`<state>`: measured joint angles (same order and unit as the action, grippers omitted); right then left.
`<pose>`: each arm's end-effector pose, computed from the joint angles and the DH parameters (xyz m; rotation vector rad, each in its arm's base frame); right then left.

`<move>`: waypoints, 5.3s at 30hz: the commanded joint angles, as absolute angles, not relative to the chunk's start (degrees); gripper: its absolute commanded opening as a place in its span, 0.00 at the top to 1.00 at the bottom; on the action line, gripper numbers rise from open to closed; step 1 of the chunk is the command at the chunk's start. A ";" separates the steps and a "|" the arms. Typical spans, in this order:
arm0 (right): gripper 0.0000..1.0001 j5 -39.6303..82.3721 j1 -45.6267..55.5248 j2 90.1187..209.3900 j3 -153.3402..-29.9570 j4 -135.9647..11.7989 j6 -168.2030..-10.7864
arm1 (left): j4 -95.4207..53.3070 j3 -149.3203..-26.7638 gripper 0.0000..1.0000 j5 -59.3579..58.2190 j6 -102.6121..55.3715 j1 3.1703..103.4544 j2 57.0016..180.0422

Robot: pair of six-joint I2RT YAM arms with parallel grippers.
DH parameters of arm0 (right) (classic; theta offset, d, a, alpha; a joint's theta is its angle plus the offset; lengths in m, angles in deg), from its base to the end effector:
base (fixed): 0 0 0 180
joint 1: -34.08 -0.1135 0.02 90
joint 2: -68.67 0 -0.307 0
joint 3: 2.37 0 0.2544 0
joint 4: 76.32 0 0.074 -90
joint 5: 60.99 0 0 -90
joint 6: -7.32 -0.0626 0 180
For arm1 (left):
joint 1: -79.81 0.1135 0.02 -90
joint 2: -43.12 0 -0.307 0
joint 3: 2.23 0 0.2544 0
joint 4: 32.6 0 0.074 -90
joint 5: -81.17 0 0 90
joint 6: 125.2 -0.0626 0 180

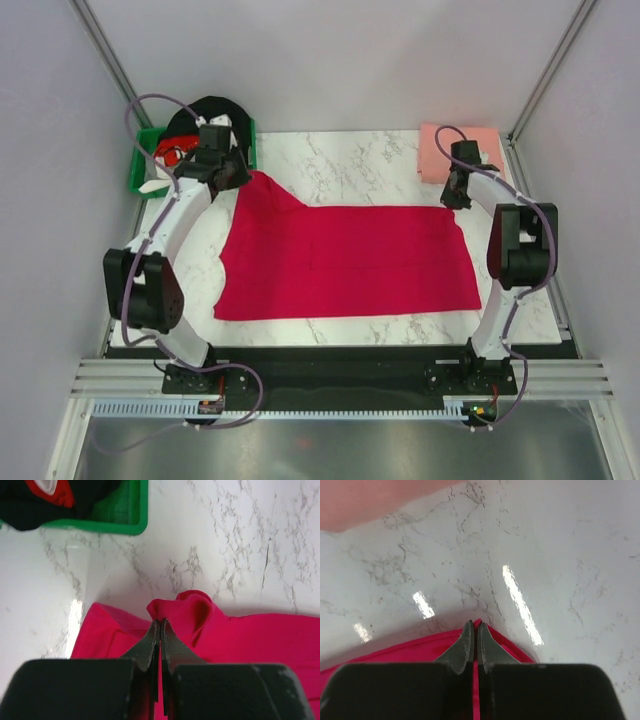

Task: Fold and stack the t-shirts
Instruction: Fold the tshirt

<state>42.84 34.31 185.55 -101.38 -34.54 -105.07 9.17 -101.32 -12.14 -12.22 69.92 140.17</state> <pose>0.4690 -0.0168 0.1930 0.5875 2.5058 -0.1721 0.4113 -0.0680 0.3400 -0.2898 2.2555 -0.2388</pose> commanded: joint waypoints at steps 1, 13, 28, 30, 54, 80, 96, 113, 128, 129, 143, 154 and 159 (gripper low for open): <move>1.00 42.99 34.43 172.95 -96.46 -34.64 -106.05 | 9.26 -96.05 0.98 -15.68 -13.93 69.88 130.23; 1.00 38.77 34.43 152.89 -73.78 -40.71 -106.94 | 7.32 -68.79 0.98 -18.76 -8.05 69.88 107.29; 1.00 42.54 34.43 143.91 -64.45 -38.25 -109.92 | 17.07 -59.03 0.74 -22.28 -2.16 69.88 89.90; 0.60 41.94 35.39 142.69 -62.70 -38.24 -112.46 | 20.23 -58.15 0.59 -26.03 2.73 69.88 86.03; 0.09 34.19 19.41 159.36 -63.04 -44.75 -116.07 | 0.83 -53.22 0.41 -19.11 9.96 55.91 116.04; 0.02 55.81 -33.16 144.97 -80.43 -19.00 -145.80 | 23.85 -149.47 0.13 -9.54 -3.71 53.97 173.93; 0.03 36.94 -6.46 175.18 -98.07 -32.62 -122.15 | 17.35 -87.36 0.12 -16.56 -6.55 55.64 118.64; 0.05 32.18 5.33 217.25 -140.78 -27.09 -122.15 | 16.82 -58.24 0.16 -12.34 -5.40 53.45 89.79; 0.02 29.82 8.15 212.40 -143.98 -33.40 -126.46 | 15.67 -53.40 0.19 -10.68 1.62 48.88 89.97; 0.02 29.11 8.24 211.33 -145.03 -33.67 -125.32 | 15.76 -53.05 0.19 -10.42 1.97 48.87 89.79; 0.02 31.20 7.28 165.04 -92.33 -28.22 -116.77 | 14.45 -47.26 0.27 -8.39 15.42 35.08 93.21; 0.29 29.19 0.69 135.12 -50.12 -36.92 -126.71 | -2.25 -36.96 0.39 -8.38 25.79 27.26 98.84; 0.29 29.10 -4.24 135.82 -48.71 -40.17 -128.55 | -2.17 -38.55 0.39 -12.60 26.85 24.71 100.68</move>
<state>29.77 -2.46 136.83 -48.31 -33.53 -125.88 0.34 -37.26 -7.88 23.17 26.23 99.98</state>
